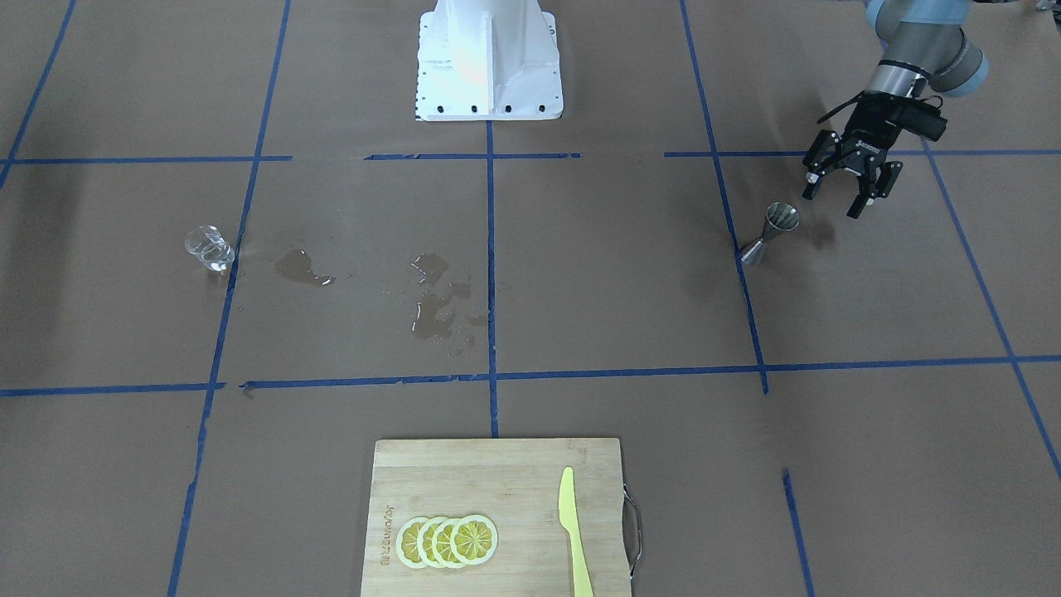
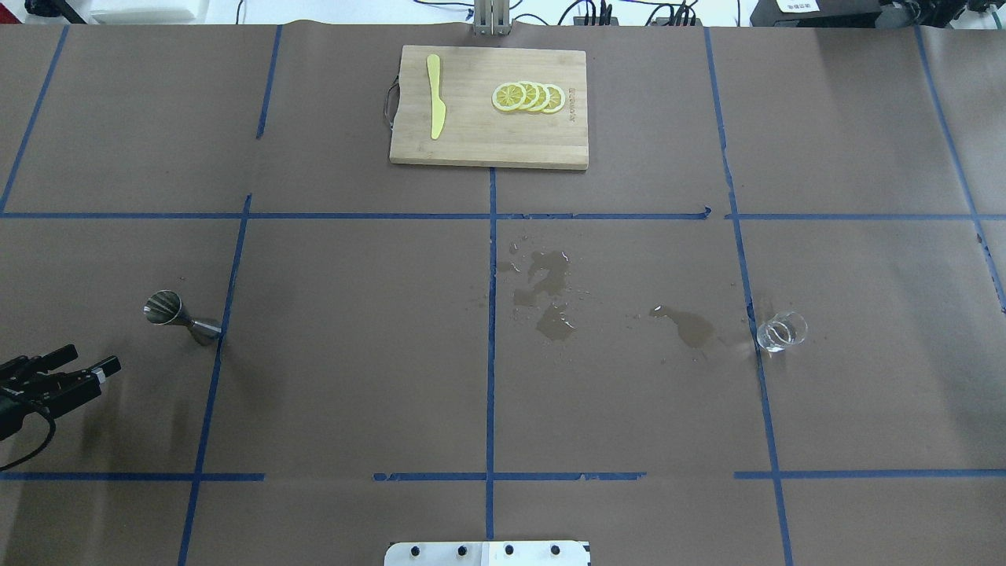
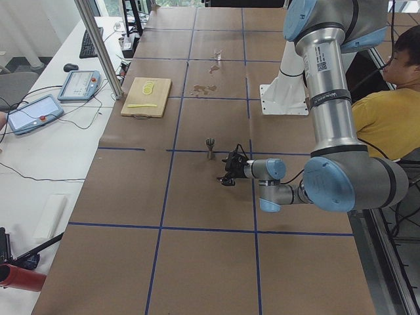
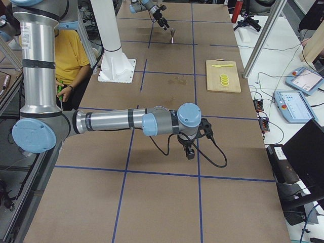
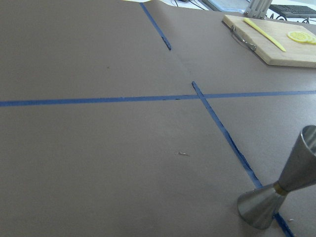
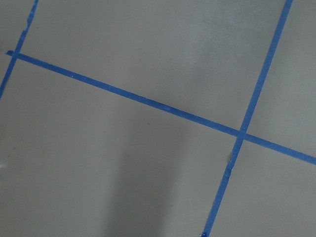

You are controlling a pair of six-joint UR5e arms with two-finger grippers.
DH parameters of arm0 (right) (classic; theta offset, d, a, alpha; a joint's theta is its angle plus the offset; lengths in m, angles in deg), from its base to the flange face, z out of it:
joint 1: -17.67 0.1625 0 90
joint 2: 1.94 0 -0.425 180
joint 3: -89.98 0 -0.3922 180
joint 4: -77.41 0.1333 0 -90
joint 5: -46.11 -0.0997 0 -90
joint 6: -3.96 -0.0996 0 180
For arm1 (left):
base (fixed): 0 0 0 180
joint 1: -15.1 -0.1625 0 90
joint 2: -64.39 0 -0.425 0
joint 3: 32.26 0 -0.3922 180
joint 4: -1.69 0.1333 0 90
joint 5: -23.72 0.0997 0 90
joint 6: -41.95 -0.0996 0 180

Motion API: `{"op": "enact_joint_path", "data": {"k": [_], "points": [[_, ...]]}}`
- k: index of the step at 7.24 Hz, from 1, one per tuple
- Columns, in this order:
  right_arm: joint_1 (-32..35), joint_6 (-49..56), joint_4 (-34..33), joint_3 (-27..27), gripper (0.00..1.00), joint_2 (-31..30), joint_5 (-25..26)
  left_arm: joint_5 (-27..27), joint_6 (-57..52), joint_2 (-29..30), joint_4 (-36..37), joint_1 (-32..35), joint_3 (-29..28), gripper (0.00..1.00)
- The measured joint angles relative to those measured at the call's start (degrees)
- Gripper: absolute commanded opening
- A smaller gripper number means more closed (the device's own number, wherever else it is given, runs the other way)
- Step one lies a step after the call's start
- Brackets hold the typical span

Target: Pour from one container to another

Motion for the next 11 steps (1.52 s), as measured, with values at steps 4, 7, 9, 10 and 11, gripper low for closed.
{"op": "enact_joint_path", "data": {"k": [4,7,9,10,11], "points": [[0.00,0.02,0.01,0.00,1.00,0.06,0.13,21.65,-1.77,0.69,1.80,-10.97,0.54,0.95],[0.00,0.02,0.01,0.14,1.00,-0.04,0.15,25.41,-8.39,6.37,6.32,-11.98,1.33,0.95],[0.00,0.01,0.01,0.19,1.00,-0.12,0.14,27.62,-9.05,9.88,11.40,-12.79,1.36,0.95],[0.00,0.02,0.01,0.21,1.00,-0.12,0.12,29.34,-9.10,11.62,13.58,-13.08,1.36,0.95],[0.00,0.02,0.01,0.21,1.00,-0.10,0.13,30.96,-9.10,12.72,14.57,-13.20,1.34,0.95]]}}
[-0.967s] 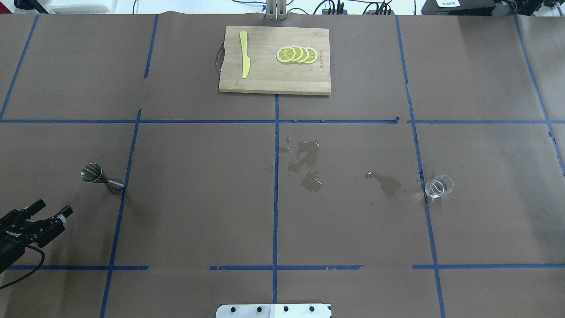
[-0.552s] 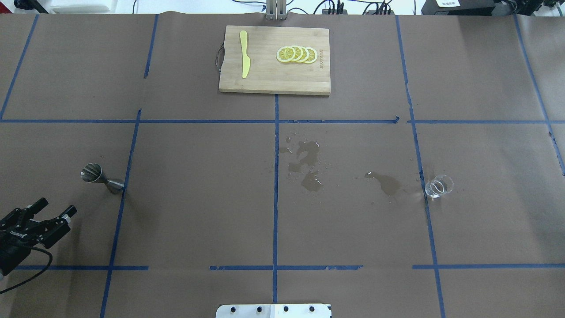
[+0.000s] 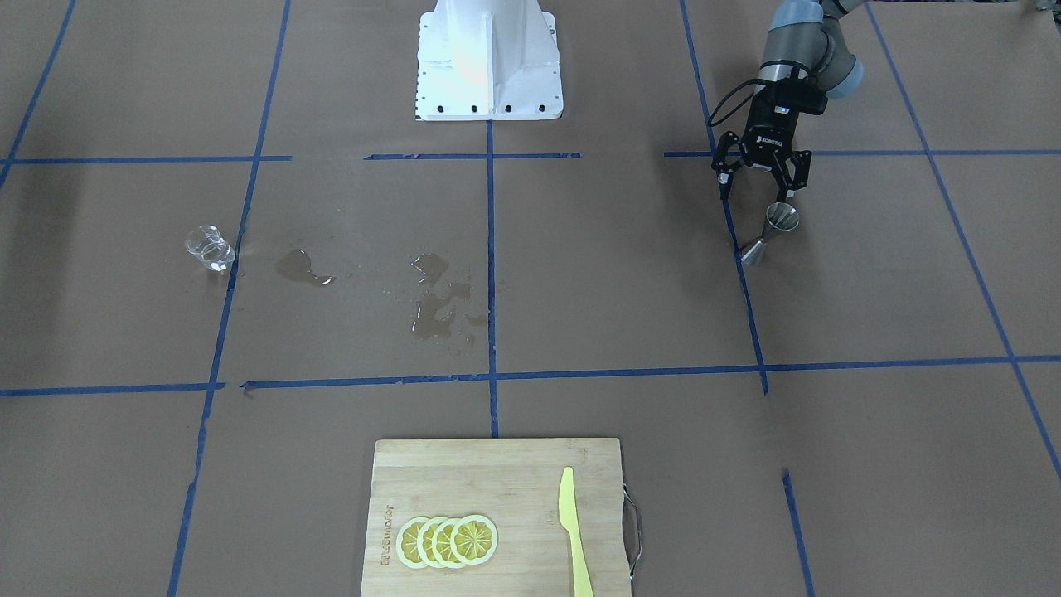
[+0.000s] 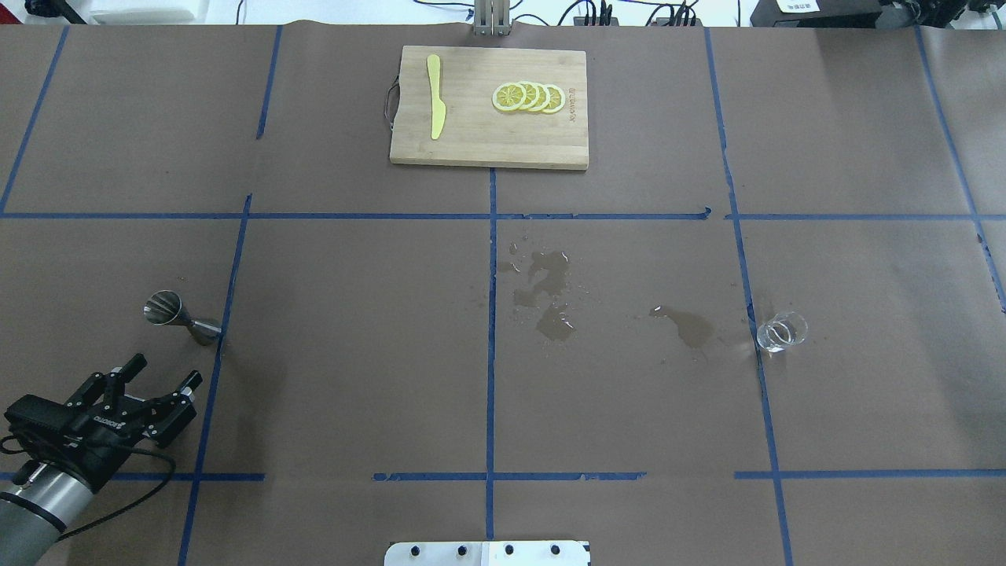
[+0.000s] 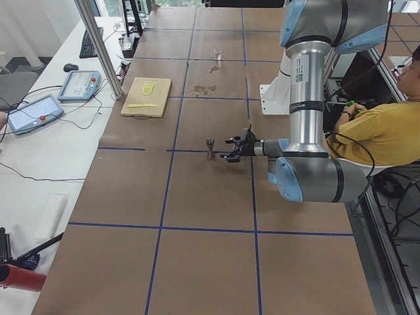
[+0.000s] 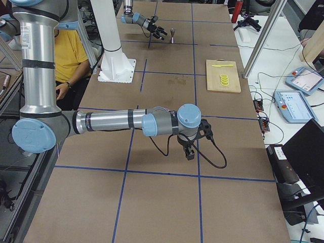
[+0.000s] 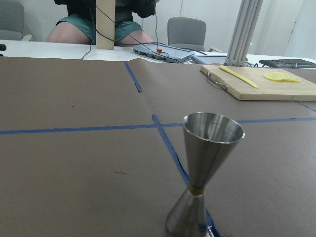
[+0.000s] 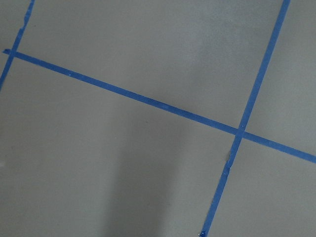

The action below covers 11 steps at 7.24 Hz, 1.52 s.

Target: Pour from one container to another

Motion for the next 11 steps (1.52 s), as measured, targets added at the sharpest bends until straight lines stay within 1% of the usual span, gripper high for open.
{"op": "enact_joint_path", "data": {"k": [1,3,7,11], "points": [[0.00,0.00,0.00,0.00,1.00,0.02,0.01,1.67,0.05,0.60,0.33,-0.03,-0.21,0.95],[0.00,-0.04,0.00,-0.02,1.00,0.03,0.02,2.85,0.39,1.02,0.47,-0.01,-1.08,0.96],[0.00,-0.06,-0.02,-0.08,1.00,0.02,-0.03,2.90,0.66,2.53,0.67,1.32,-3.35,0.97],[0.00,-0.01,-0.02,-0.14,1.00,-0.12,-0.14,2.76,0.62,3.49,1.21,4.95,-3.76,0.99]]}}
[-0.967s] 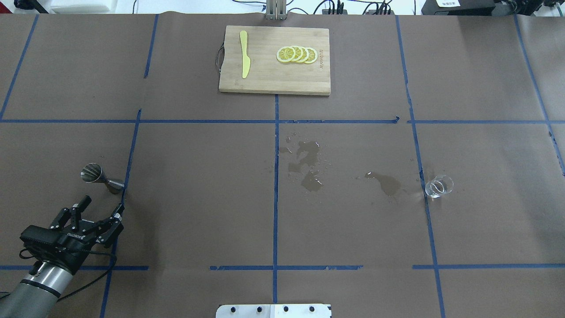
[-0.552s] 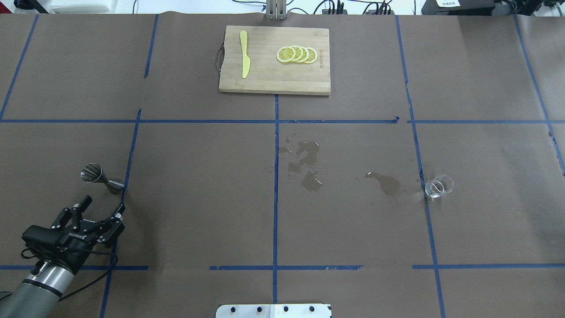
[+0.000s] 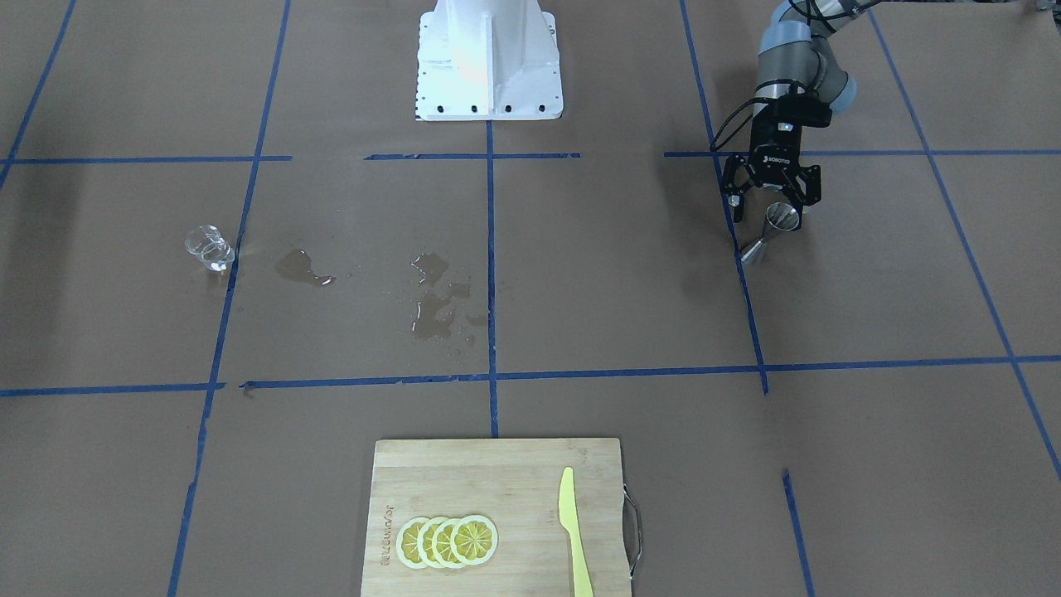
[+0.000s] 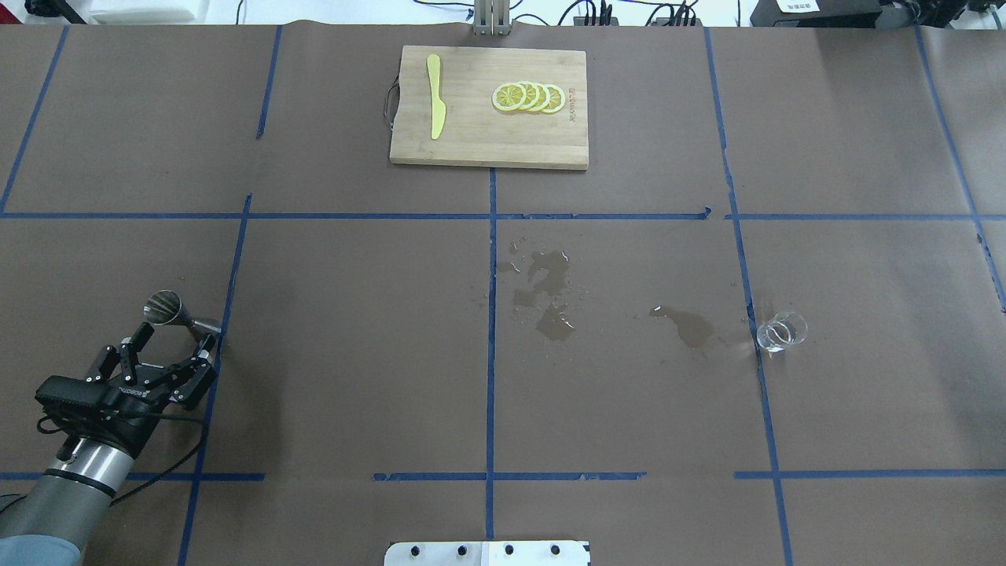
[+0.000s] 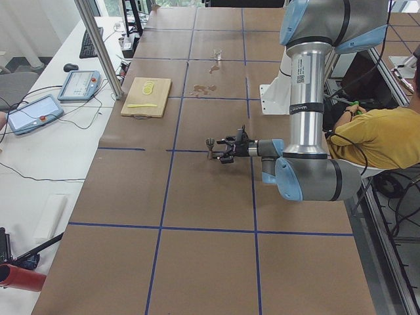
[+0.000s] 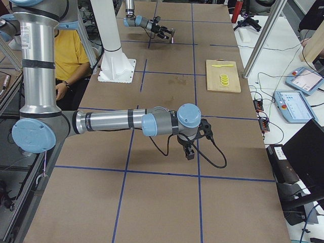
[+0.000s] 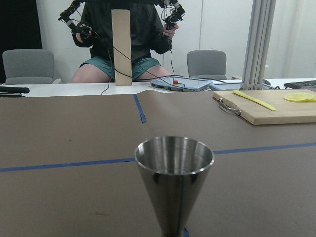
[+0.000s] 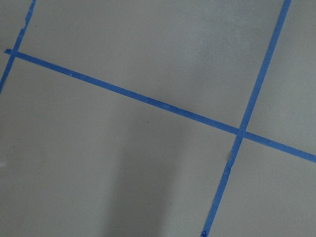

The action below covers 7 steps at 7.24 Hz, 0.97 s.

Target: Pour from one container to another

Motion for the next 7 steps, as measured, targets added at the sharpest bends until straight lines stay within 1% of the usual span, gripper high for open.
{"op": "enact_joint_path", "data": {"k": [2,4,6,7], "points": [[0.00,-0.04,-0.06,0.07,1.00,-0.02,-0.01,-0.09,-0.04,1.34,1.09,0.55,-0.25,0.97],[0.00,-0.02,-0.07,0.13,1.00,-0.02,-0.01,-0.15,-0.11,1.98,1.81,1.10,-0.62,0.91],[0.00,0.01,-0.07,0.18,1.00,-0.02,-0.01,-0.50,-0.01,2.08,1.93,1.77,-1.02,0.91],[0.00,0.01,-0.07,0.18,1.00,-0.02,-0.01,-1.02,0.03,2.09,1.94,2.11,-1.09,0.88]]}}
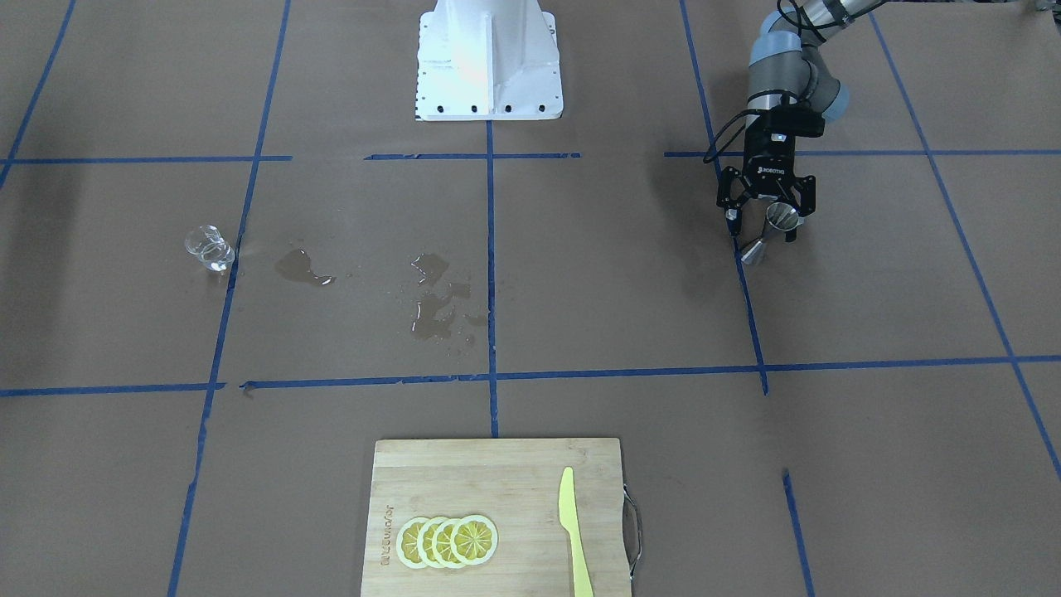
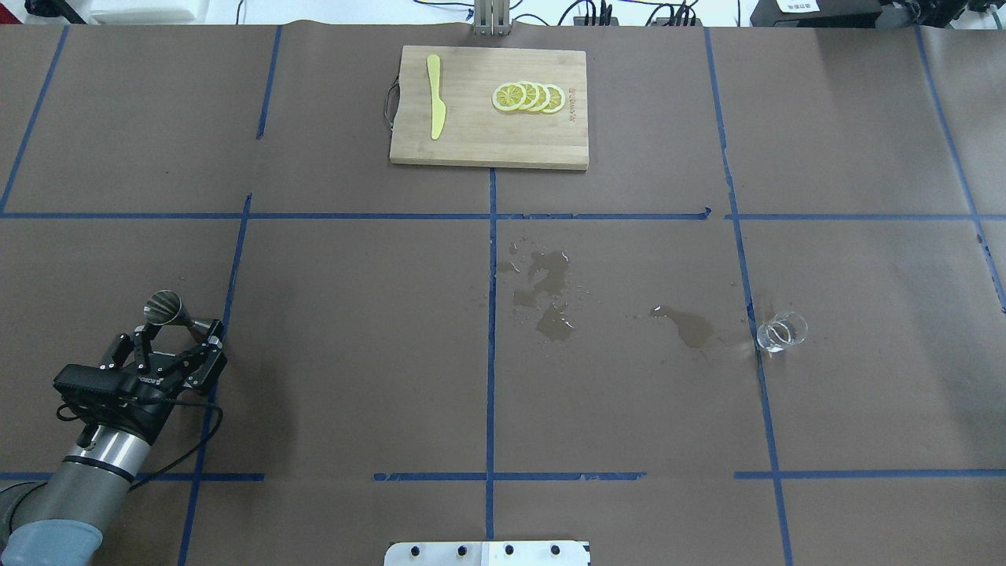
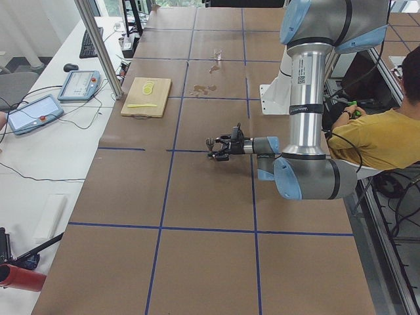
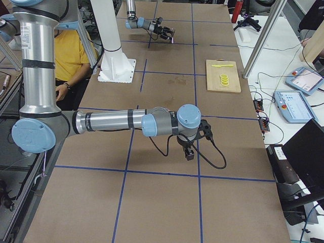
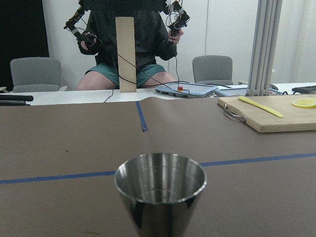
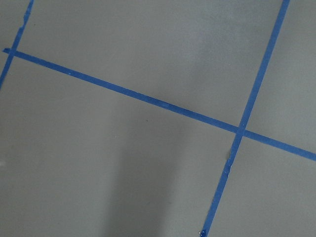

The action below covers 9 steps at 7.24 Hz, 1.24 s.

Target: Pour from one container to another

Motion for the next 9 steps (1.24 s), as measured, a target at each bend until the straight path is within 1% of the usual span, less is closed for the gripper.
{"op": "enact_joint_path", "data": {"k": [3,4,5,6,9], "points": [[0.00,-0.02,0.02,-0.08,1.00,0.00,0.00,-1.54,0.02,0.11,0.01,0.63,-0.24,0.62],[0.00,-0.01,0.06,-0.10,1.00,0.01,0.00,-1.88,0.02,0.15,0.01,0.66,-0.59,0.51],[0.00,0.00,0.08,-0.14,1.00,0.05,0.00,-2.29,0.02,0.16,0.01,0.69,-0.98,0.27],[0.00,0.00,0.09,-0.17,1.00,0.06,0.00,-2.64,0.02,0.18,-0.02,0.73,-1.15,0.00],[0.00,0.00,0.09,-0.61,0.99,0.08,0.00,-3.84,0.02,0.30,-0.75,1.08,-0.18,0.00]]}}
